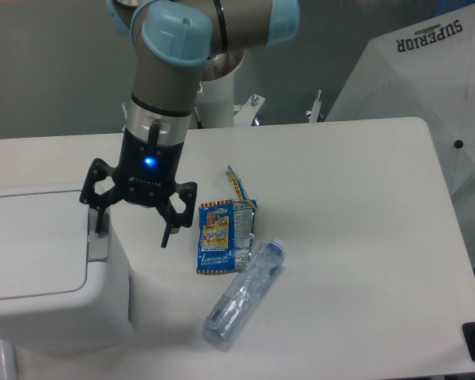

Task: Open the trash can
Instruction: 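Push the trash can lid open with the gripper finger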

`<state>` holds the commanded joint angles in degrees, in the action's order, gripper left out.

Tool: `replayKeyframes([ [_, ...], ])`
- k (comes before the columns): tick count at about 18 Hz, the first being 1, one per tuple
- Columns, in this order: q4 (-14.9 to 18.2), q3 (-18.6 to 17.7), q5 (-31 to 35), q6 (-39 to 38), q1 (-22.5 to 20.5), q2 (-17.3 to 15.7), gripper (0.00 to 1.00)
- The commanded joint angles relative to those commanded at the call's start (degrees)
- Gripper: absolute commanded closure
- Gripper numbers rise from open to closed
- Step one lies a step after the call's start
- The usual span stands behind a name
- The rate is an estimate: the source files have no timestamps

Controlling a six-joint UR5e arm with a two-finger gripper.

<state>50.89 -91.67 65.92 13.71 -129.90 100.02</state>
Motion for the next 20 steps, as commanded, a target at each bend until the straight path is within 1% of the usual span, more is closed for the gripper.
replayKeyframes([
  [9, 0.0, 0.1, 0.1, 0.0, 0.0, 0.0, 0.0],
  [11, 0.0, 1.1, 0.0, 0.1, 0.0, -0.3, 0.0],
  [13, 0.0, 3.0, 0.0, 0.4, -0.1, -0.4, 0.0],
  [15, 0.0, 6.0, 0.0, 0.1, -0.3, -0.1, 0.0],
  [16, 0.0, 7.6, 0.0, 0.1, -1.1, -0.1, 0.0],
  [18, -0.1, 9.5, -0.4, 0.2, -5.7, -0.7, 0.0],
  [20, -1.0, 11.1, -0.3, 0.8, -7.4, -0.7, 0.0],
])
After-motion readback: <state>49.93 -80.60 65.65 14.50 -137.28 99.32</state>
